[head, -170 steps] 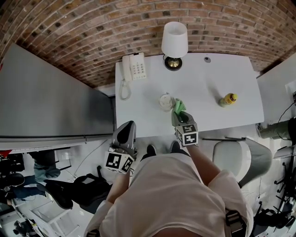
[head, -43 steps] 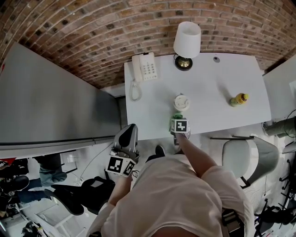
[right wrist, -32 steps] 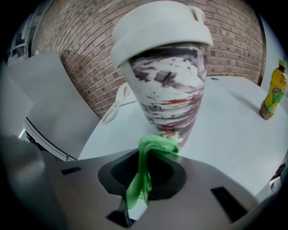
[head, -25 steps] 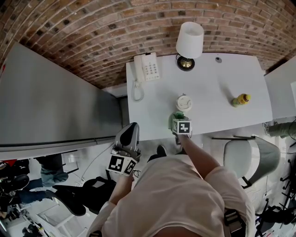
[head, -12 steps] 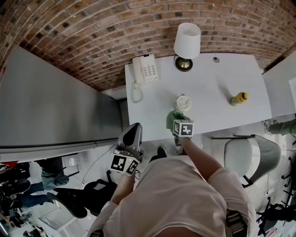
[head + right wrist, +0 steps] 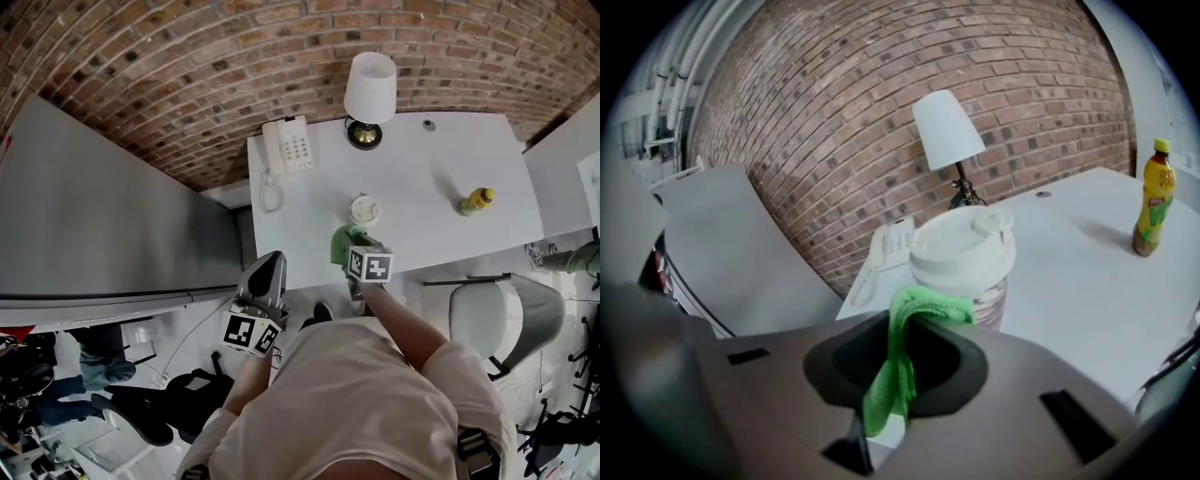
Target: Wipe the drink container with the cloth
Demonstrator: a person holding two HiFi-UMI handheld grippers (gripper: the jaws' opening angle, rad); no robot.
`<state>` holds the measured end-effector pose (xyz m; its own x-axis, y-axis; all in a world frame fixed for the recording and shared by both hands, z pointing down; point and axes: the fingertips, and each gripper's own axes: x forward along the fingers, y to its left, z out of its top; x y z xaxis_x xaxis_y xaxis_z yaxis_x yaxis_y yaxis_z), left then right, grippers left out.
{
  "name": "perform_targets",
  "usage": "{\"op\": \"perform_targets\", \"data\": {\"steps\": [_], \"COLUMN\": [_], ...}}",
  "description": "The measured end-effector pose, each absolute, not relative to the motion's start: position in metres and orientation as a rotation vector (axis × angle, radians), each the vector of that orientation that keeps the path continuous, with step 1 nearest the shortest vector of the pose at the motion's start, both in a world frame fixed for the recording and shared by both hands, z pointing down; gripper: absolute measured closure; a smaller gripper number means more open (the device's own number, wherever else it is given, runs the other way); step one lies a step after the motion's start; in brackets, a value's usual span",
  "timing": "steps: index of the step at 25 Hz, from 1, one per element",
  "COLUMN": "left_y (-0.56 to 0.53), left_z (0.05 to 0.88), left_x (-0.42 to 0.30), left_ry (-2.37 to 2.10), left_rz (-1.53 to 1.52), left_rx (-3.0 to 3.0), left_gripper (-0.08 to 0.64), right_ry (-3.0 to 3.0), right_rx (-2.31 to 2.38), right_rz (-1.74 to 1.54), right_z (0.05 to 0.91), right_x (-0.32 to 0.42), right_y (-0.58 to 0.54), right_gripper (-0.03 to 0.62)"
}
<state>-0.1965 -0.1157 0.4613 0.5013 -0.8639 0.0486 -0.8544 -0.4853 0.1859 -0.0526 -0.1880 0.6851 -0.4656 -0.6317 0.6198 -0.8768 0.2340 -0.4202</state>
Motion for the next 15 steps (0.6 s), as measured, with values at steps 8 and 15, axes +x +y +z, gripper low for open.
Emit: {"op": "perform_targets", "data": {"steps": [8,15], "left_y": [-0.112,-0.111], "left_z": [0.462,0.461], "left_x": [-0.193,-0.19], "left_ry": [-1.478,-1.478], "left_rz": [-0.079,-0.083], "left_rx": [2.554,2.551], "left_gripper": [0.551,0.551], "right_ry": [-2.201,-2.257], "right_rx": [1.376,1.337], "right_rz": [1.029,0.988], "right_z": [0.682,0.665], "right_x": [-0.049,-0.048], "right_y": [-0.179,-0.168], "right_gripper": [0.538,0.538]}}
